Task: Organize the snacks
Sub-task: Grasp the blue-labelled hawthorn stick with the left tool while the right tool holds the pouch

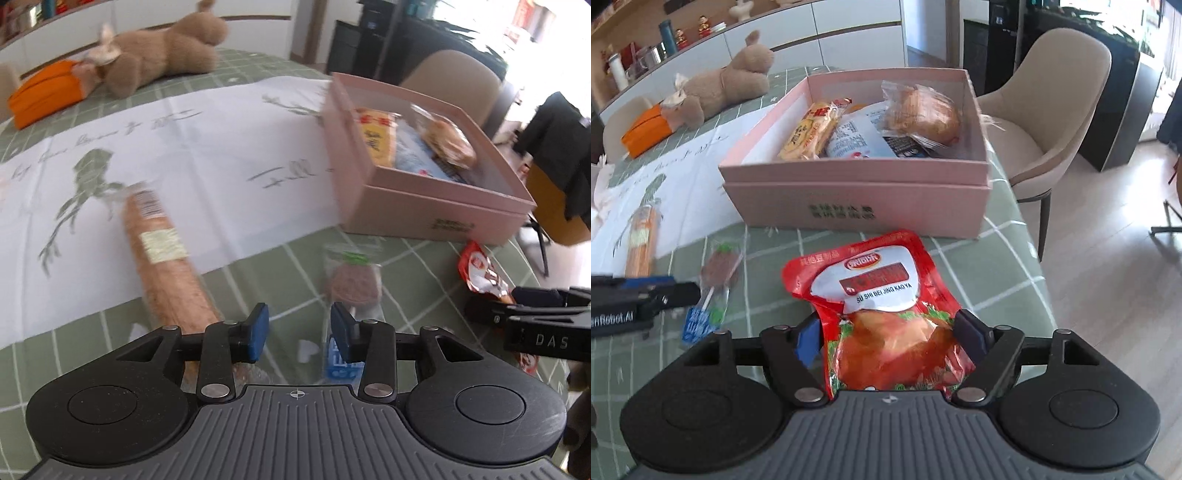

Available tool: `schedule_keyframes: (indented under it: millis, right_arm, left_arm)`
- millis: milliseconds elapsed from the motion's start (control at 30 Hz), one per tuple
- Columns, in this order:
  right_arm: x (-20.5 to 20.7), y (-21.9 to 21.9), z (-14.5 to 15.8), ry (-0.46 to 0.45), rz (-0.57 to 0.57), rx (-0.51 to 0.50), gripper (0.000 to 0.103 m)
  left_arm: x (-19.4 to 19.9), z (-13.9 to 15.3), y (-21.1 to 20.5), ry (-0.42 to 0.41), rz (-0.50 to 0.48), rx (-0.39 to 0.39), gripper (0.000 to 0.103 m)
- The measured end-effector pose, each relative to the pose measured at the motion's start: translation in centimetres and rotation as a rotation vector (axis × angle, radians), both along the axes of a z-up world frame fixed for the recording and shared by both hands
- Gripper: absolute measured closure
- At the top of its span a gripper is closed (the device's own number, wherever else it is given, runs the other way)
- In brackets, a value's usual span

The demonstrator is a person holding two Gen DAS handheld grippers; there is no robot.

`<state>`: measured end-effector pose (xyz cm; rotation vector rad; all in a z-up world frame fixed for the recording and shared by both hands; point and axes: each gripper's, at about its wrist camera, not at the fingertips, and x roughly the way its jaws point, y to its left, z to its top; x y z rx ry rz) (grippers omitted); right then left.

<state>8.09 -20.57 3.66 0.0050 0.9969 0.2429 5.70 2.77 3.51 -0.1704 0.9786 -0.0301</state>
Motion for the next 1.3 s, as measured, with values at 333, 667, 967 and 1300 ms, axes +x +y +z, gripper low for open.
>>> schedule_keyframes:
  millis: [333, 667, 967, 1300]
  right_arm:
    - [-1.8, 0.4, 2.1, -0.049, 0.034, -0.002, 0.027]
    - [-1.7, -1.1, 2.1, -0.047, 0.036, -0.014, 0.026]
    - [-0.2, 2.4, -0.3, -0.006, 0.124, 0.022, 0.012]
    - [-0.9, 3.7, -0.2, -0.058, 0.146, -0.094, 0.039]
  left_arm:
    - [3.2, 0.0, -1.5, 0.025, 0.037, -0.078, 0.058]
    - [2.5, -0.1, -2.8, -0.027, -0.092, 0.068, 0.050]
    - [-3.1, 0.7, -0.7, 0.009, -0.118, 0.083, 0.064]
    - [-5.6, 0.4, 1.1, 0.025, -0.076, -0.056, 0.064]
